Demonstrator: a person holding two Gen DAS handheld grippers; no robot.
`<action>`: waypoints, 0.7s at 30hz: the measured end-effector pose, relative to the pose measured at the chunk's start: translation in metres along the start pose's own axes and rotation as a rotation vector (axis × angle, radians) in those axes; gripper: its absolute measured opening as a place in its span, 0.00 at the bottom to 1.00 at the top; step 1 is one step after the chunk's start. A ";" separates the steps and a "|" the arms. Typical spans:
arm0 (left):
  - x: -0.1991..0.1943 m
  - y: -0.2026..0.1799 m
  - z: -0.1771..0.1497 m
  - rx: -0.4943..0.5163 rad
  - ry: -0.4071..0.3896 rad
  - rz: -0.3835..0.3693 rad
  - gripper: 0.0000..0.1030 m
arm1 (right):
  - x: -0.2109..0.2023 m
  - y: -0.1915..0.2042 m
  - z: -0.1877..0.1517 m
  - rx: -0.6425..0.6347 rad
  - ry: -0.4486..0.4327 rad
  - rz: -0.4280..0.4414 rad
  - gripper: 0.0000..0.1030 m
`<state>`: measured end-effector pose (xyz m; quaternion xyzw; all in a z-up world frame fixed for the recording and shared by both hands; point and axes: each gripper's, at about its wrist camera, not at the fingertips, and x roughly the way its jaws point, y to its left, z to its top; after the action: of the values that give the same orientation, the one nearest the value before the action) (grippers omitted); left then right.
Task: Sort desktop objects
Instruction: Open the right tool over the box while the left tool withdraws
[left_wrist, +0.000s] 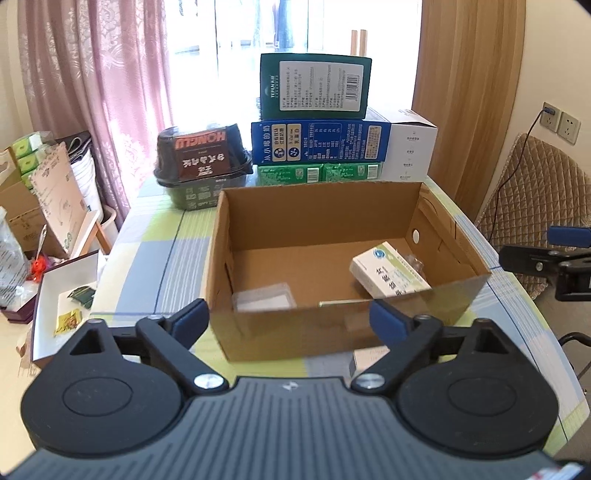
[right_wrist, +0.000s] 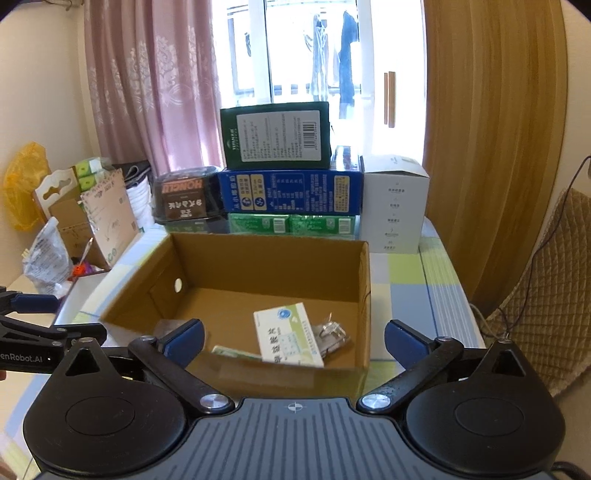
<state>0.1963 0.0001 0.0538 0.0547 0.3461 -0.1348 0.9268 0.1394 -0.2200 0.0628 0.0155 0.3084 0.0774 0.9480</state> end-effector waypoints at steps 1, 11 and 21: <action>-0.006 0.000 -0.003 -0.003 -0.003 0.004 0.93 | -0.006 0.001 -0.003 0.006 0.003 0.001 0.98; -0.051 0.004 -0.048 -0.028 0.020 0.040 0.99 | -0.054 0.005 -0.045 0.049 0.027 0.006 0.98; -0.064 0.002 -0.087 -0.054 0.064 0.034 0.99 | -0.077 -0.009 -0.086 0.079 0.076 -0.024 0.98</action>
<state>0.0962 0.0327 0.0304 0.0399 0.3781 -0.1078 0.9186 0.0283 -0.2422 0.0374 0.0461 0.3471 0.0543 0.9351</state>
